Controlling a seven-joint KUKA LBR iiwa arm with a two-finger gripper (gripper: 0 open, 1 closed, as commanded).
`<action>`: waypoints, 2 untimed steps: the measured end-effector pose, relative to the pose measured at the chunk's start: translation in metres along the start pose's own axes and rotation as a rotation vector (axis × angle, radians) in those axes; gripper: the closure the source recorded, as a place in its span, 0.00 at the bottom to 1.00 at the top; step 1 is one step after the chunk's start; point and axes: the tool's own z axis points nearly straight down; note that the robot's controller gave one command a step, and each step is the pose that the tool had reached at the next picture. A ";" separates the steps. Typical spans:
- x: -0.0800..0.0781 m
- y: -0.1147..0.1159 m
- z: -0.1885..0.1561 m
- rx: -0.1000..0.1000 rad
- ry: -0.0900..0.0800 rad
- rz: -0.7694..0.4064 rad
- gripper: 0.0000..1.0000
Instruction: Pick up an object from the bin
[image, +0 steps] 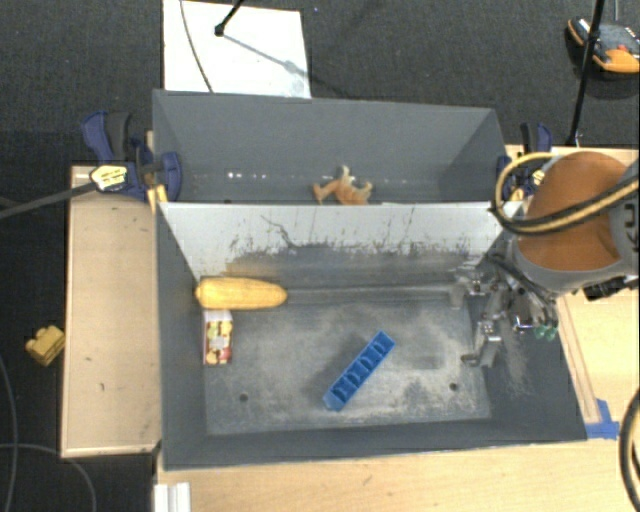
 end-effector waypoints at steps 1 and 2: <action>-0.002 0.000 -0.005 0.002 -0.008 -0.003 0.00; -0.021 0.028 0.029 0.003 -0.011 -0.068 0.00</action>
Offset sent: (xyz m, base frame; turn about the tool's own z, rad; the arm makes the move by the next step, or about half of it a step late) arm 0.0332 0.0521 -0.0608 -0.1144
